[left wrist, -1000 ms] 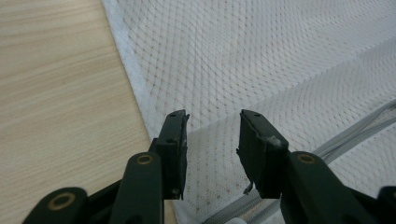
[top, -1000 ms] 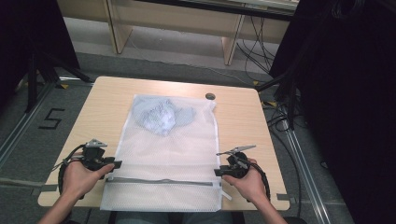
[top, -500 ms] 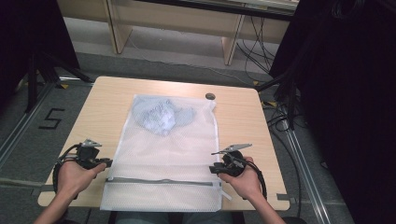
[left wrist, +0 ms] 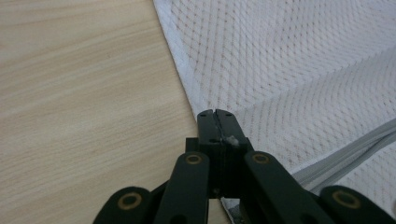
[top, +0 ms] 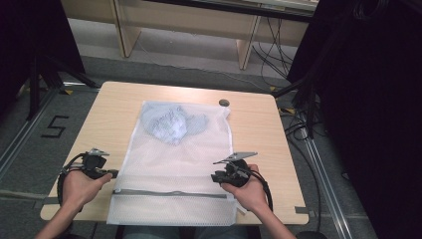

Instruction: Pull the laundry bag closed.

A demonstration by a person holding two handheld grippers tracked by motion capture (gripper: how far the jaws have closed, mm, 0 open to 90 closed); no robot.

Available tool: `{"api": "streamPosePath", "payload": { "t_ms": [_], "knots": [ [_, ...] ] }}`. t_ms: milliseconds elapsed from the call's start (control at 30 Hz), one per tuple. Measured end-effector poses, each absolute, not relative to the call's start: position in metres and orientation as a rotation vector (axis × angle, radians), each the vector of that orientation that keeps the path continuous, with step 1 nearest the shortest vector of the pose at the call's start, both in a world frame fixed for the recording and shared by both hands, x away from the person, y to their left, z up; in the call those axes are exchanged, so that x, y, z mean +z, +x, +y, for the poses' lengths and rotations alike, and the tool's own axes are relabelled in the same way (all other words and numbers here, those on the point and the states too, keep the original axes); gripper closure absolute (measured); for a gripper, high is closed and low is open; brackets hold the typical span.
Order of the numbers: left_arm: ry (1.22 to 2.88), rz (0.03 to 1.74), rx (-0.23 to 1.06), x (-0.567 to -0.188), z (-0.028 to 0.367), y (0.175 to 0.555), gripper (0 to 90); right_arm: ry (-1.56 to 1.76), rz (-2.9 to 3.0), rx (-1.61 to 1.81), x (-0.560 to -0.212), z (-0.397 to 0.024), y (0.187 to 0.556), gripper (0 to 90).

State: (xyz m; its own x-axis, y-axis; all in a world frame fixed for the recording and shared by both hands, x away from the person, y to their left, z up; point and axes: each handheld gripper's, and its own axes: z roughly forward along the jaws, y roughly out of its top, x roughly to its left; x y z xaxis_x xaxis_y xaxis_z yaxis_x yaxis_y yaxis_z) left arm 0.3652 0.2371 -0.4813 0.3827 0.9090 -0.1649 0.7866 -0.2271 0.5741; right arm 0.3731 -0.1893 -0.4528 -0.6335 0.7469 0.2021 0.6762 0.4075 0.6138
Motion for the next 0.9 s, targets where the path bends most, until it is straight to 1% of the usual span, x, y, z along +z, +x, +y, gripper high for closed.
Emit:
{"api": "streamPosePath", "payload": {
  "t_ms": [100,133,400,433,467,667,700,767,900],
  "knots": [
    [2.069,1.455,0.269,-0.484,0.235,0.366,89.7,1.294,2.541,1.047,-0.455,-0.184,0.374,74.1],
    [2.127,1.445,0.227,-0.483,0.236,0.367,89.7,1.282,2.551,1.034,-0.456,-0.177,0.374,72.3],
    [2.138,1.455,0.214,-0.487,0.234,0.367,89.7,1.235,2.582,1.052,-0.462,-0.154,0.374,70.7],
    [2.151,1.457,0.199,-0.487,0.234,0.367,89.7,1.256,2.583,1.05,-0.462,-0.15,0.372,70.6],
    [2.162,1.457,0.19,-0.487,0.234,0.367,89.7,1.209,2.613,1.064,-0.462,-0.144,0.373,70.5],
    [2.159,1.472,0.168,-0.488,0.234,0.366,89.7,1.213,2.627,1.094,-0.464,-0.13,0.373,70.7],
    [2.159,1.483,0.161,-0.487,0.235,0.365,89.7,1.172,2.645,1.109,-0.464,-0.125,0.373,70.7],
    [2.165,1.487,0.162,-0.487,0.235,0.364,89.7,1.223,2.638,1.072,-0.464,-0.121,0.372,70.7],
    [2.135,1.521,0.138,-0.489,0.233,0.362,89.7,1.137,2.692,1.081,-0.464,-0.108,0.371,70.5]
  ]
}}
